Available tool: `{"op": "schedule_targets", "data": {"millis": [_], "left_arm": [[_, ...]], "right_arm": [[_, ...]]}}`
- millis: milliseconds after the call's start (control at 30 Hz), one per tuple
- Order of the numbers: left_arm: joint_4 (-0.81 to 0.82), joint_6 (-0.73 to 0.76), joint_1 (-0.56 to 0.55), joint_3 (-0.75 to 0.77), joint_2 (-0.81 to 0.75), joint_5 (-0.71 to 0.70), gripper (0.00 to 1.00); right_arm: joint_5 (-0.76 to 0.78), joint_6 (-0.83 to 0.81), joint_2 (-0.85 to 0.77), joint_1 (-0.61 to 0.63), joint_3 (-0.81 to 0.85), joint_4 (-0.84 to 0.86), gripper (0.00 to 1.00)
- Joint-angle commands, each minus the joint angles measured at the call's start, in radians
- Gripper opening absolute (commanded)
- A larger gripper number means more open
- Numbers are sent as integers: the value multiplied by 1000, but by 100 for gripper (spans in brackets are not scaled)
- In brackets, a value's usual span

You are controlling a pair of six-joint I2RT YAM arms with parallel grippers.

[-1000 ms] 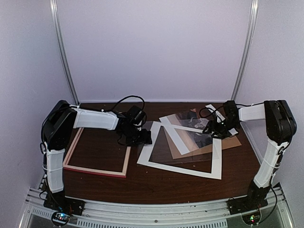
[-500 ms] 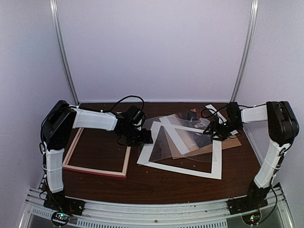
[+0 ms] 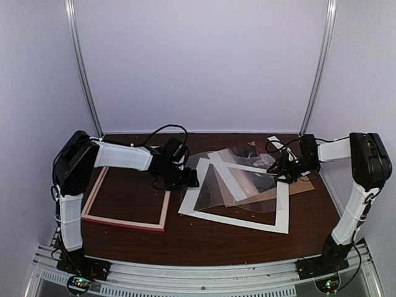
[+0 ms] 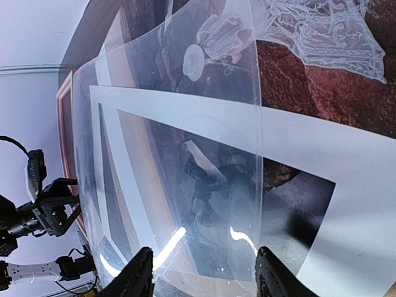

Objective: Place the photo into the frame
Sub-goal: Pick up the glass panel from the mat board.

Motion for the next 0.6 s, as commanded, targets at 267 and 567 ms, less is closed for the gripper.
{"op": "schedule_targets", "data": {"millis": [267,567], "left_arm": [[6,7,-9,-30,18,43,82],[4,12,-9,-33,14,38,82]], "right_arm": [[-134,-44,-89,-4,-29,-13,50],[-140,-105,-122,-4,-35,-78,47]]}}
